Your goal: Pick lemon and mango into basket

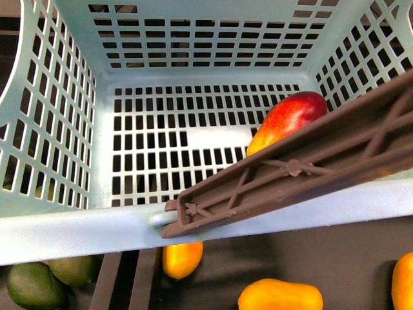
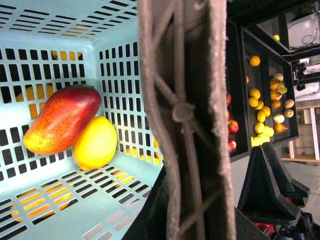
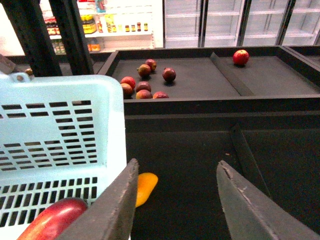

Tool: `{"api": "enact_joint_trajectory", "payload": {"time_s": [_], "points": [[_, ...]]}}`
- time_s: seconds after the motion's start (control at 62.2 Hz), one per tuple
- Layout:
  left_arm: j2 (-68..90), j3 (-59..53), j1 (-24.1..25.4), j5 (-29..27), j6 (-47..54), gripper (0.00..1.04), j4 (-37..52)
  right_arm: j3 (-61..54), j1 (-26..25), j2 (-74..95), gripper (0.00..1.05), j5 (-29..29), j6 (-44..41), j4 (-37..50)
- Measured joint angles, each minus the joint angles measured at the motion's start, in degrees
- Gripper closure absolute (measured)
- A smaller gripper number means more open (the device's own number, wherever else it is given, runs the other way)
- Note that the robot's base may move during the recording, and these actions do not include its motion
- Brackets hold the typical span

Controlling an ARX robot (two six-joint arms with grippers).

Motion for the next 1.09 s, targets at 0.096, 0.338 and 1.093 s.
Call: {"api": "enact_joint_trajectory", "payload": {"time_s": [0.096, 0.338, 1.093], "points": [[0.0, 0.0, 0.0, 0.0, 0.0, 1.0, 0.0, -2.5, -0.1, -2.1, 0.81, -0.3, -0.2, 0.0], [0.0, 0.0, 0.0, 0.0, 0.0, 1.0, 0.0, -6.3, -0.1, -7.5, 1.03, -0.3, -0.4, -1.1], [0.0, 0.0, 0.0, 0.0, 0.0, 1.0, 0.0, -12.3, -0.1, -23.3, 1.03, -0.3, -0.4, -9.5]]}}
